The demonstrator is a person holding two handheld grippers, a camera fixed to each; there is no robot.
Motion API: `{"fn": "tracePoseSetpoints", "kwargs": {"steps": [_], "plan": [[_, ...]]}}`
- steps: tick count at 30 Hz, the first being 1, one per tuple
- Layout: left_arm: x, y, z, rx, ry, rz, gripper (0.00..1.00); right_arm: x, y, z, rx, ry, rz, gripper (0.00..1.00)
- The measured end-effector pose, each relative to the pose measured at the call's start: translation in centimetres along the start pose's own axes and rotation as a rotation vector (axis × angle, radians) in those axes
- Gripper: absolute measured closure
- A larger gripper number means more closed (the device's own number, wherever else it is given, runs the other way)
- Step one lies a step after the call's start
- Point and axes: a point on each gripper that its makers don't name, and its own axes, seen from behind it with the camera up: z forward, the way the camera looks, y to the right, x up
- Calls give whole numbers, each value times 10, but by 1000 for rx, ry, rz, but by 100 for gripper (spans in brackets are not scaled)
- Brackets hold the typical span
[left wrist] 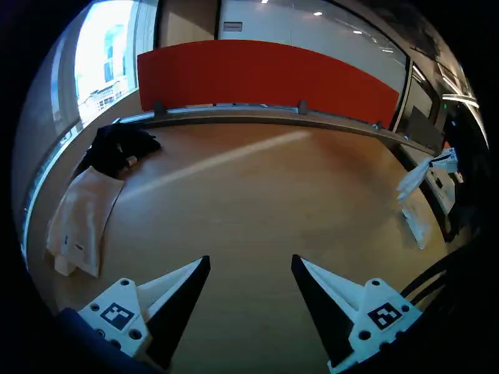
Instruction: Fold towel
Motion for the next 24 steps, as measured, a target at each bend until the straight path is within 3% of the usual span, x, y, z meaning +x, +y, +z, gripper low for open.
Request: {"fn": "tracePoseSetpoints", "kwargs": {"steps": [24], "plan": [[-3, 11, -2, -22, -17, 31, 3, -124, 6, -34, -56, -144, 112, 96]]}}
